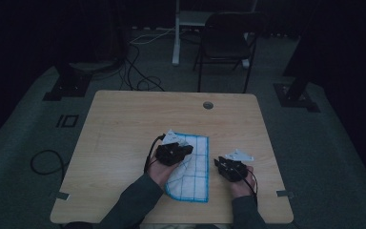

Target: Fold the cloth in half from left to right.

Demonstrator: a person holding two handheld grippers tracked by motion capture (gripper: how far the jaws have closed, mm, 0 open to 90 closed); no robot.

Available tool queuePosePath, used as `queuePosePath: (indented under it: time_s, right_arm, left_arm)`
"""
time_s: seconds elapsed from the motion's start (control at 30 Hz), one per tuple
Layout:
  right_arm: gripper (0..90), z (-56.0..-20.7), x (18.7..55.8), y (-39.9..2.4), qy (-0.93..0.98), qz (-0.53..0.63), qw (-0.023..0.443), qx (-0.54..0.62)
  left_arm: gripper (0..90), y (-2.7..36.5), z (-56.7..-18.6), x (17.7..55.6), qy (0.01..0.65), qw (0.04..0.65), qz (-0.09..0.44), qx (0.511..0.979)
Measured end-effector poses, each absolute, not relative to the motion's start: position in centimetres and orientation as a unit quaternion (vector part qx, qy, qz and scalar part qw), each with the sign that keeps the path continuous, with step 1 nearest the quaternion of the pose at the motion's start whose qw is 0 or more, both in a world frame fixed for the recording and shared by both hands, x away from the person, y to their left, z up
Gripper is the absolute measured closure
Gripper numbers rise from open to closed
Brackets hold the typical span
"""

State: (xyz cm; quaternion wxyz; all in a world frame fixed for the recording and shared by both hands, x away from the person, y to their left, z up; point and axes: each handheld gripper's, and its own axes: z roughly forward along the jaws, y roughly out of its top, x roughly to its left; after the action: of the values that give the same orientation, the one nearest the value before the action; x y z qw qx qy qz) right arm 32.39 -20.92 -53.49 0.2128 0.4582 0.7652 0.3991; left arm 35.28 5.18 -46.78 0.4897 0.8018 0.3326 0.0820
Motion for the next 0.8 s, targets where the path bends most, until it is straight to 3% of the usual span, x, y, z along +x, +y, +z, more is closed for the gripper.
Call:
queuePosePath:
  time_s: [0.8]
  right_arm:
    - [72.5,-53.5,32.4,-21.2,0.76,0.397,0.217,0.467]
  left_arm:
    - [87.7,1.1,-49.7,36.4,0.316,0.447,0.064,0.834]
